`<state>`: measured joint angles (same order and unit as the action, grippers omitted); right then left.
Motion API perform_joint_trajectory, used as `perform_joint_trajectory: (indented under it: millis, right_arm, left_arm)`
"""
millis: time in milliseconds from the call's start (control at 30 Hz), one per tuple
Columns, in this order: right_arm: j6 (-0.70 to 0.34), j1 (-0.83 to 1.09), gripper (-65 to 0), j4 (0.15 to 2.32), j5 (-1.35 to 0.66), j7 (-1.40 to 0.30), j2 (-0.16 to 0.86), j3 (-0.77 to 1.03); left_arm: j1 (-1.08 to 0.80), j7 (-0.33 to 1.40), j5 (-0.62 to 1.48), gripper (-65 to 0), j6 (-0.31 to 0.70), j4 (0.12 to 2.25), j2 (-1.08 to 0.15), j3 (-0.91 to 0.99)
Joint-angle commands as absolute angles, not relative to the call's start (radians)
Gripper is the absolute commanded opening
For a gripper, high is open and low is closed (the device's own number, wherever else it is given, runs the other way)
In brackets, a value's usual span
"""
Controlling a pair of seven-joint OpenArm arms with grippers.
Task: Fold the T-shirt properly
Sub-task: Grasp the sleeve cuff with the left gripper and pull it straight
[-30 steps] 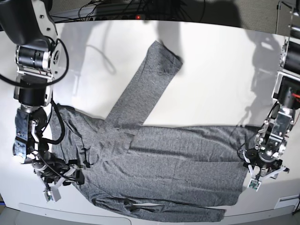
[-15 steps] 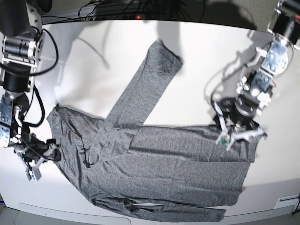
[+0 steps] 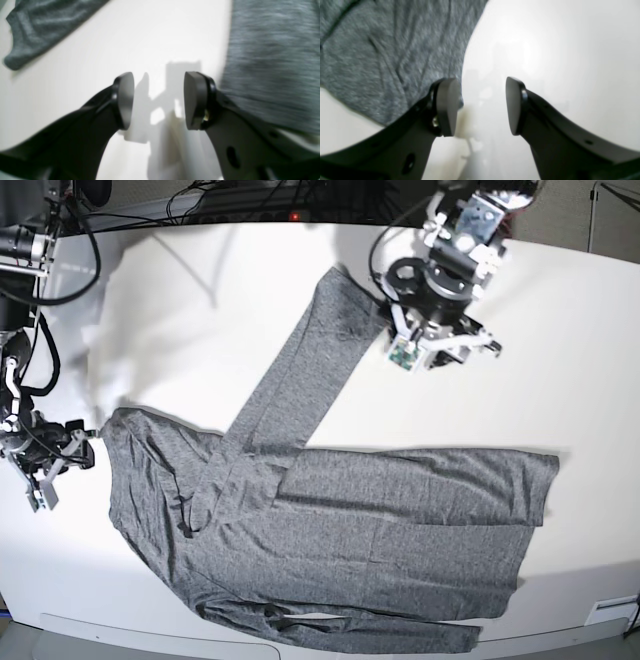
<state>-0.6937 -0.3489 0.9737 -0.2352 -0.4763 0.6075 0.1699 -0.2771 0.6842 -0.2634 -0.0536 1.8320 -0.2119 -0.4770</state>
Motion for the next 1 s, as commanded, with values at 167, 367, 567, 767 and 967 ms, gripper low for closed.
perform_joint_trajectory:
  millis: [167,367,567,767,967]
  right_arm:
    - [-0.698,-0.377,-34.5,0.991,-0.244,-0.426,0.631,0.176]
    - [-0.698,-0.376,-34.5,0.991,-0.244,-0.427,0.629,0.176]
    - [-0.698,-0.377,-34.5,0.991,-0.247,-0.421,0.629,0.176]
    - [-0.698,-0.377,-34.5,0.991,-0.247,-0.418,0.629,0.176]
    - [-0.698,-0.377,-34.5,0.991,-0.248,-0.414,0.629,0.176]
  left_arm:
    - [-0.426,0.649,-0.273,-33.9,-0.060,2.005,-0.202,-0.568]
    - [-0.454,0.605,-0.184,-33.9,-0.053,2.021,-0.208,-0.650]
    - [-0.454,0.543,-0.197,-33.9,-0.019,2.015,-0.208,-0.650]
    - [-0.451,0.407,-0.156,-33.9,0.173,1.893,-0.208,-0.650]
    - [-0.390,0.379,-0.204,-33.9,0.179,1.729,-0.197,-0.650]
